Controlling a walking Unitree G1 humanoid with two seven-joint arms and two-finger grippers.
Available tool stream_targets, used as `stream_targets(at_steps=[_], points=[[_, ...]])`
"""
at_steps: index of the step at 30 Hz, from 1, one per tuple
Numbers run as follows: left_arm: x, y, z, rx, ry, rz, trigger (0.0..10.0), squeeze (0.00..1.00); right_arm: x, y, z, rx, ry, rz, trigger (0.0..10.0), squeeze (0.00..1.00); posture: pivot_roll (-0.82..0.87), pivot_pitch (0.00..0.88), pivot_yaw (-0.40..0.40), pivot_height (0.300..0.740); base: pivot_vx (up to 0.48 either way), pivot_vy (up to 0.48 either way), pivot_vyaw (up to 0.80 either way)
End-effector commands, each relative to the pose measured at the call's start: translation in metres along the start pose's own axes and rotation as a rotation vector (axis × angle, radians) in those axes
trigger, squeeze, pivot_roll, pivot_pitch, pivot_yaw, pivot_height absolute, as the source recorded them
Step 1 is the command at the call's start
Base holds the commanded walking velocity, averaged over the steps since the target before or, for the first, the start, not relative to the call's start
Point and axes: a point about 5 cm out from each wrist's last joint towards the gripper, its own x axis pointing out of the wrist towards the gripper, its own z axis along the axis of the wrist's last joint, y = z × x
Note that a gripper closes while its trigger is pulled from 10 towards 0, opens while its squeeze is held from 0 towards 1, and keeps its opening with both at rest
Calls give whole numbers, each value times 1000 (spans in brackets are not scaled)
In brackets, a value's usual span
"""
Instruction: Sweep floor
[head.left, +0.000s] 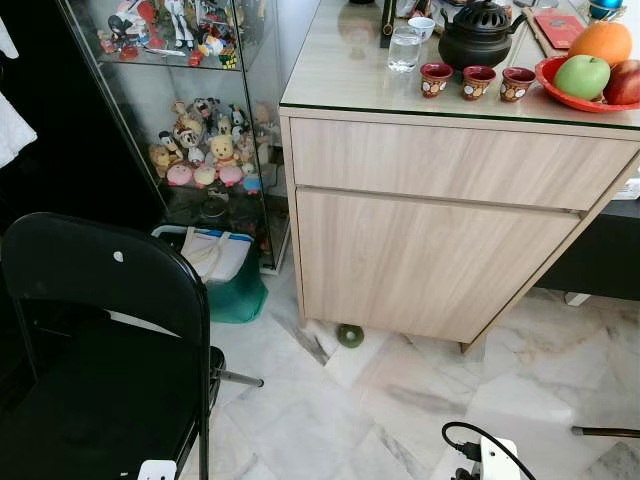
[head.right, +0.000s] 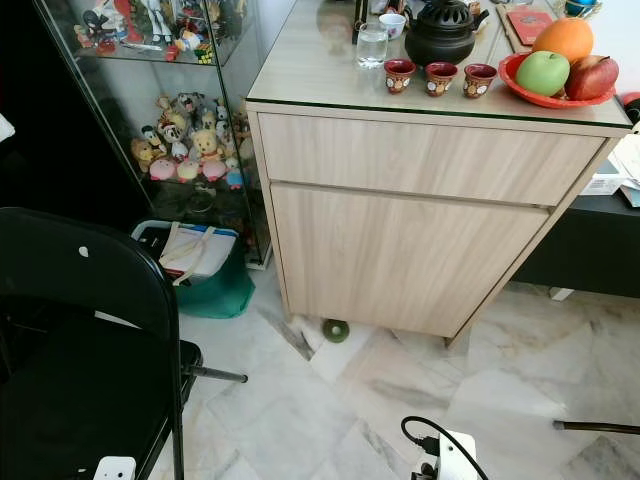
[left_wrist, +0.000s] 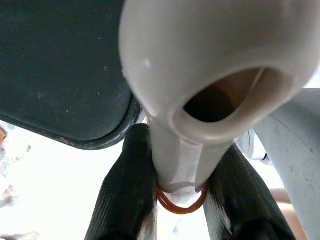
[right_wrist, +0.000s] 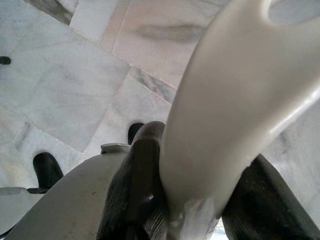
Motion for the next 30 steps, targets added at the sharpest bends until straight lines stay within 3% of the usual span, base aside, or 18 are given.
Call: stream_targets(at_steps=[1, 5, 16, 30], points=[[6, -33, 36, -36, -98, -171, 10000, 0, 7, 36, 27, -11, -49, 201, 10000, 0, -6, 19, -1, 740, 0, 0, 0], [6, -29, 38, -91, -119, -172, 10000, 0, 6, 30, 22, 20, -36, 175, 10000, 0, -17, 30, 21, 740, 0, 0, 0], [6, -30, 31, -58, -67, -175, 10000, 0, 2, 19, 4, 21, 7, 140, 10000, 0, -26, 55, 22, 740, 0, 0, 0], [6, -30, 31, -58, -67, -175, 10000, 0, 2, 19, 4, 21, 7, 140, 10000, 0, -26, 55, 22, 740, 0, 0, 0]])
